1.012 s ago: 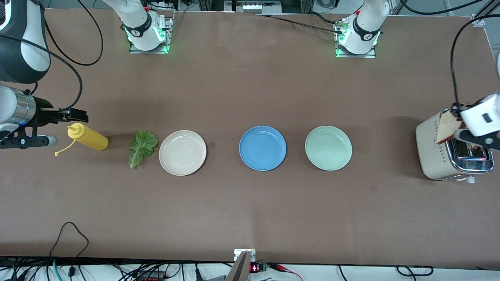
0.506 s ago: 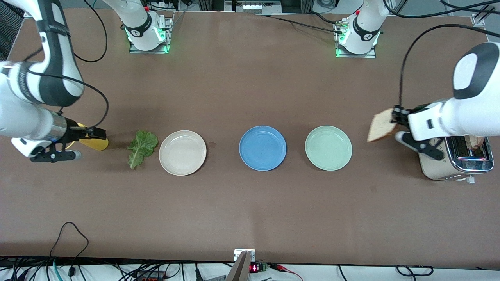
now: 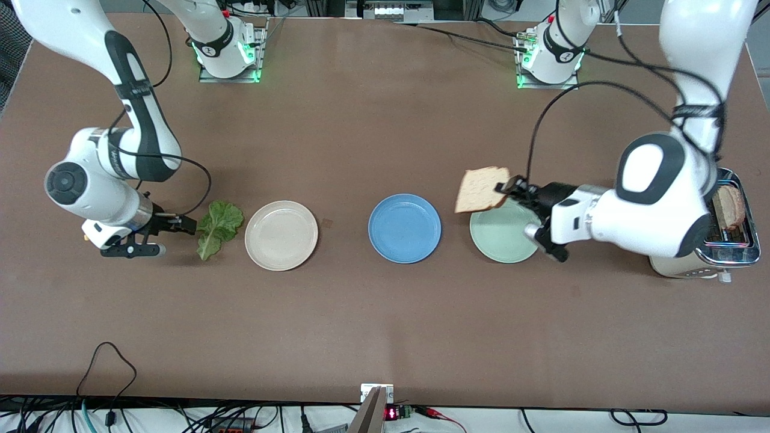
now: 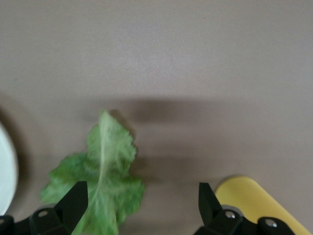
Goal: Make sandwich in blue plate with both arms
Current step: 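Place the bread on the blue plate while the right gripper grasps lettuce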
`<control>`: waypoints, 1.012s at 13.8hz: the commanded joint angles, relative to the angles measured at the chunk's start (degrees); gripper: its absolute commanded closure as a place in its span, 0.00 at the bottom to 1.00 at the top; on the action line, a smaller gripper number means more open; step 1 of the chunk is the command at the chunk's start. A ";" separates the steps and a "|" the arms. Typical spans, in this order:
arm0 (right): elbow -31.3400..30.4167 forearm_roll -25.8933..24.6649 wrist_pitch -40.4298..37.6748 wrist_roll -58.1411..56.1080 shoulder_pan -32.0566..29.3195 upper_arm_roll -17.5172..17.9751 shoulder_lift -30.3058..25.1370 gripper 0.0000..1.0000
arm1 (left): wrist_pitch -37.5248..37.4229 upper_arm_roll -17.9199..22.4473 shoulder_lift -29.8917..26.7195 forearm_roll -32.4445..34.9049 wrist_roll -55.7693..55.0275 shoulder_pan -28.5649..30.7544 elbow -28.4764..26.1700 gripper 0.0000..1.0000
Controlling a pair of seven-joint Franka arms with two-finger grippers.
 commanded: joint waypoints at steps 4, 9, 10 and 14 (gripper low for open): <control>0.67 0.83 7.67 11.87 3.17 0.86 6.18 0.00 | 16.78 0.10 10.15 -10.46 8.16 -8.46 1.00 0.98; 1.02 0.83 8.02 14.54 4.31 0.86 7.58 0.00 | 22.32 0.10 14.21 -21.45 24.70 -8.38 -2.94 0.98; 1.03 0.83 8.37 14.54 4.31 0.86 7.76 0.01 | 23.47 0.10 14.82 -24.42 27.33 -8.55 -4.09 0.98; 1.03 0.74 8.11 12.96 3.70 0.86 8.03 0.34 | 27.87 0.10 16.41 -27.35 31.31 -10.13 -5.68 0.96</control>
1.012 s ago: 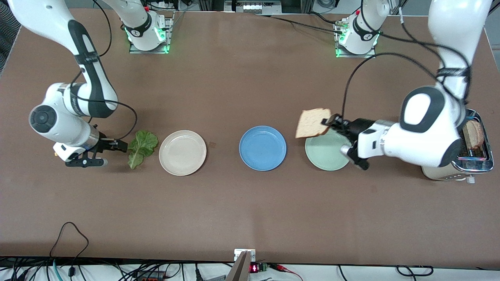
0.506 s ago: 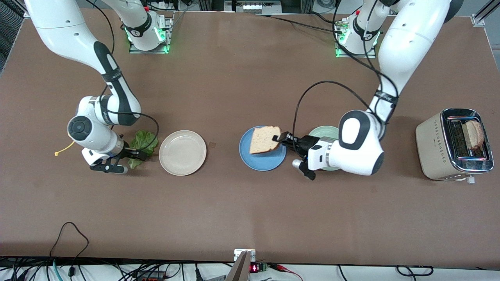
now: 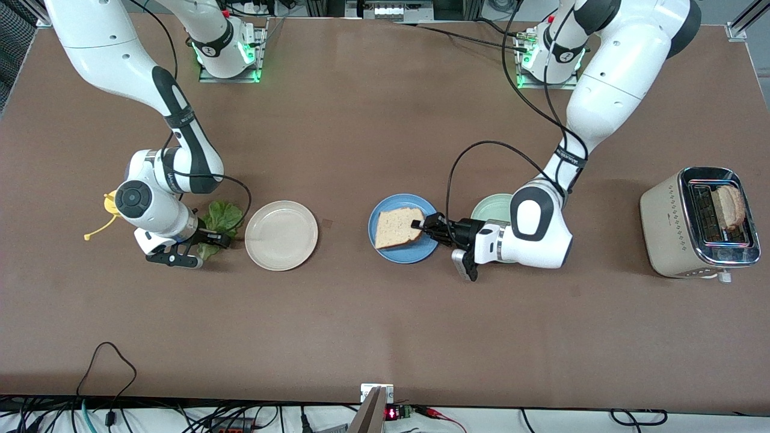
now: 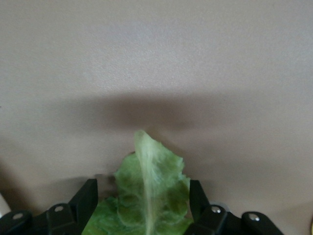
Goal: Make sandwich in blue plate with both arms
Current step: 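Carry the lettuce with the right gripper while the left gripper withdraws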
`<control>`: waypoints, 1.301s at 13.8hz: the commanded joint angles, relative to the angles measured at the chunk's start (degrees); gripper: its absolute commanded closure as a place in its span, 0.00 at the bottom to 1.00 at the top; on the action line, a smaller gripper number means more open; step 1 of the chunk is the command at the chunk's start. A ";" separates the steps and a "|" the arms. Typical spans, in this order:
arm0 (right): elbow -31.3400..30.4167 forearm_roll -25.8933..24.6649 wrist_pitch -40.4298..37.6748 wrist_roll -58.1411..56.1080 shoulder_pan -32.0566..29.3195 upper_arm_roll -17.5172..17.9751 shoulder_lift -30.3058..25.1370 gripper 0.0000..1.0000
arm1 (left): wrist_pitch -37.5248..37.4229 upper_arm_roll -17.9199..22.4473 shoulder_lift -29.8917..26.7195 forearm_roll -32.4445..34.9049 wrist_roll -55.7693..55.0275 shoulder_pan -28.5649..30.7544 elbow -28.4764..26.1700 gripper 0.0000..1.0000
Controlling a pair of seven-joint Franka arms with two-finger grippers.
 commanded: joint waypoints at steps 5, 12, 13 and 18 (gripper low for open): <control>2.28 0.60 -1.63 -2.64 -0.53 0.13 0.37 0.96 | 1.72 0.12 0.79 -1.44 2.37 -1.12 -0.82 0.31; 9.75 0.77 -15.49 -8.19 -1.94 -0.05 -0.24 1.00 | 0.31 1.88 -5.17 8.30 -0.52 0.29 -4.51 0.00; 10.46 1.90 -18.83 -7.31 -1.85 0.13 -0.86 1.00 | 0.05 2.14 -6.32 10.93 -2.62 0.29 -4.95 0.00; 13.71 12.46 -27.12 1.36 2.18 0.22 -2.89 1.00 | -6.61 2.14 -13.61 36.40 -20.89 0.29 -4.25 0.00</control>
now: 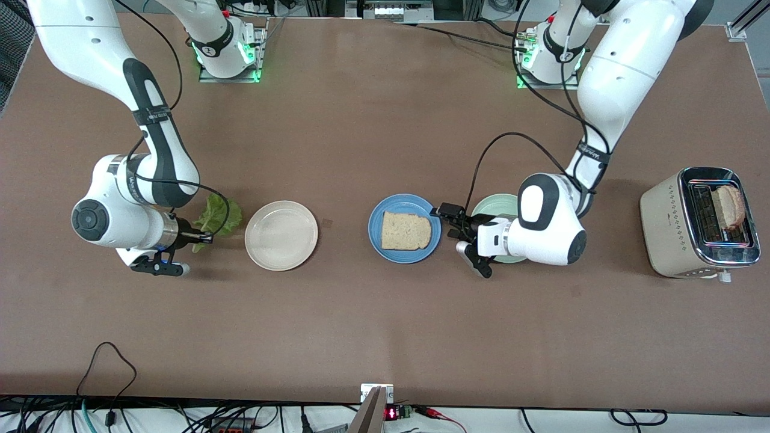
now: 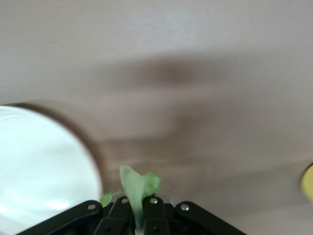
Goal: Make sandwich in blue plate with both arms
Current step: 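Carry the lettuce with the right gripper while the left gripper withdraws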
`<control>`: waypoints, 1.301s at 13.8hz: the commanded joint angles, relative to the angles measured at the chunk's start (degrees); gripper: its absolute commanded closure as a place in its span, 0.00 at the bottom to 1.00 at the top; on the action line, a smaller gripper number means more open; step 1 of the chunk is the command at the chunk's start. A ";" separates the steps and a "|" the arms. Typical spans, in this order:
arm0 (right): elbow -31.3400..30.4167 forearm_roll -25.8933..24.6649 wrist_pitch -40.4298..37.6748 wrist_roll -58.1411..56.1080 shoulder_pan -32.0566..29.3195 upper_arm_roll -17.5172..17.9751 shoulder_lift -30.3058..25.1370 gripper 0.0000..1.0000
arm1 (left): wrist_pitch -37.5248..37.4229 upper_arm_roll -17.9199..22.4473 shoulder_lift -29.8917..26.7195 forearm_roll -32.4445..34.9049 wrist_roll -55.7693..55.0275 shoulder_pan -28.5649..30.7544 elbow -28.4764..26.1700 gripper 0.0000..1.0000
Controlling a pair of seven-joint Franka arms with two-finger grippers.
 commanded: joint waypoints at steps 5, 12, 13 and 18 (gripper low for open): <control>3.86 11.45 -2.68 29.46 12.43 0.06 0.09 1.00 | -13.13 0.80 -13.77 35.44 -11.72 0.51 -0.35 0.00; 6.67 27.00 11.62 48.56 23.07 0.06 6.59 0.99 | -36.95 1.85 -14.93 47.63 -22.02 3.06 19.42 0.00; 6.76 29.11 13.48 49.27 24.47 0.06 7.47 0.99 | -38.71 1.68 -15.19 47.54 -30.00 3.50 20.31 0.00; 7.99 34.49 18.15 50.68 27.64 0.06 10.11 0.99 | -38.47 1.33 -21.24 41.95 -38.17 8.05 20.41 0.00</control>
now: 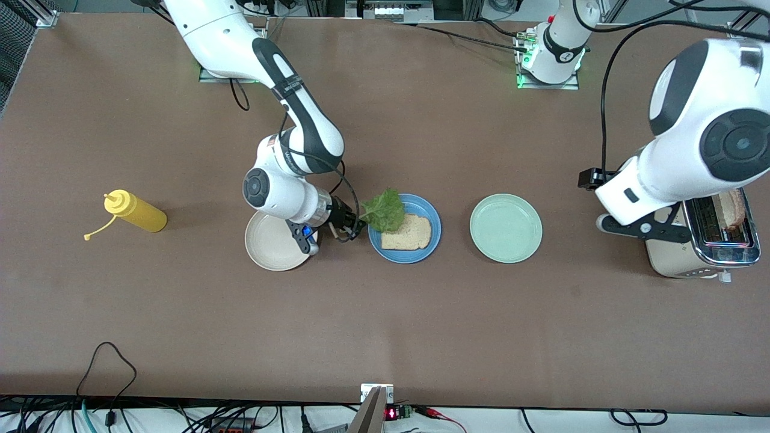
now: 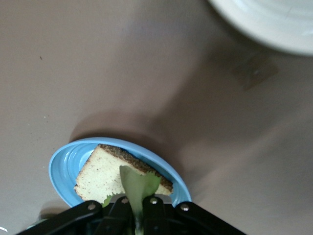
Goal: Make sandwich in blue plate with both arms
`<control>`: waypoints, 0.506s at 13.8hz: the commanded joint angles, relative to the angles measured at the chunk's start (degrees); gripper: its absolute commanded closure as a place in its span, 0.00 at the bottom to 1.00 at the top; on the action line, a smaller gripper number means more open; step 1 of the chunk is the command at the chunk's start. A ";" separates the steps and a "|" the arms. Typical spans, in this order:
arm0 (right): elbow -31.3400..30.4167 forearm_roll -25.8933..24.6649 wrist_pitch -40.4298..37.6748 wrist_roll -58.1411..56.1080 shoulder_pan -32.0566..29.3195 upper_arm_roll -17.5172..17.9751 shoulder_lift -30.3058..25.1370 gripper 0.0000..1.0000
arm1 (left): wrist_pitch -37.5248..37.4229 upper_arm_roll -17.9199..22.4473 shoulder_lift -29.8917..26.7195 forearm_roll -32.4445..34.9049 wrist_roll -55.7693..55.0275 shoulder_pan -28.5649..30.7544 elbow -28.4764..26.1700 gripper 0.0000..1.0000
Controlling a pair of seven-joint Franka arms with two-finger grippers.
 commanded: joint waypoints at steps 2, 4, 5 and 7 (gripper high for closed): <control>4.21 1.90 0.44 4.01 1.26 -0.54 2.35 0.98 | 3.91 -0.78 -8.96 -7.24 -0.48 6.55 -6.41 0.00; 7.64 1.90 0.44 7.52 1.87 -0.54 4.46 0.98 | 7.08 -0.60 -13.02 -7.24 -0.13 7.52 -13.27 0.00; 9.05 1.90 0.53 9.28 2.31 -0.54 5.34 0.98 | 8.49 -0.52 -13.82 -7.24 0.57 9.18 -15.57 0.00; 10.20 1.90 0.97 10.08 3.10 -0.54 6.66 0.97 | 11.03 -0.43 -14.70 -7.16 2.33 11.91 -18.65 0.00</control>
